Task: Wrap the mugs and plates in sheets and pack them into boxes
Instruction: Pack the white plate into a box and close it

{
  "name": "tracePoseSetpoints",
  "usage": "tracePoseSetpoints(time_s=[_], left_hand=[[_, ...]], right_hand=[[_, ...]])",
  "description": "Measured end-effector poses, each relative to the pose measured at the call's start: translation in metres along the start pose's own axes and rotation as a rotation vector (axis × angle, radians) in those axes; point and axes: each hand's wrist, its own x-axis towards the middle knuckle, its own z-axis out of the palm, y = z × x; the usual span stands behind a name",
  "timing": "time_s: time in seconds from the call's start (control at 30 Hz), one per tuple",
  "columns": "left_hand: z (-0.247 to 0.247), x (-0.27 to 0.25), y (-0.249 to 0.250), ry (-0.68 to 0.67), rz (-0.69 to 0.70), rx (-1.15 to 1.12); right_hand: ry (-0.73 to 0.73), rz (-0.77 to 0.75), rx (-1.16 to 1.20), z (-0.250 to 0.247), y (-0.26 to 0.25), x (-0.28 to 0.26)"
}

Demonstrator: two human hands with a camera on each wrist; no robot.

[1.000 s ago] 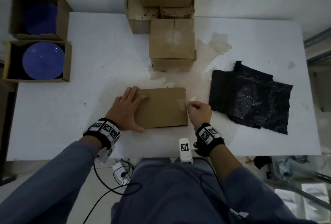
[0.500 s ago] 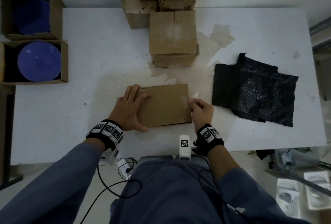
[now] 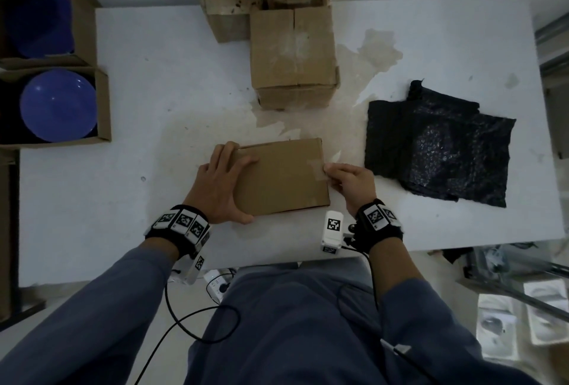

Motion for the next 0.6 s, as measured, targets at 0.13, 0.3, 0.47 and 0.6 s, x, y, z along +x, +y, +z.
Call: tracePoseSetpoints(time_s=[0.13, 0.3, 0.47, 0.6], left_hand=[[0.000, 0.000, 0.000, -0.005, -0.003, -0.001], [0.000, 0.001, 0.000, -0.013, -0.008, -0.009], [-0.001, 0.000, 0.000, -0.023, -0.025, -0.014], [0.000, 0.001, 0.003, -0.021, -0.035, -0.016]], right_hand=[[-0.030, -0.028, -0.134, -0.010, -0.003, 0.008], [-0.088, -0.035, -0.193, -0.015, -0.004, 0.013], [-0.045, -0.032, -0.154, -0.010, -0.002, 0.009], [0.033, -0.005, -0.084, 0.001, 0.004, 0.003]])
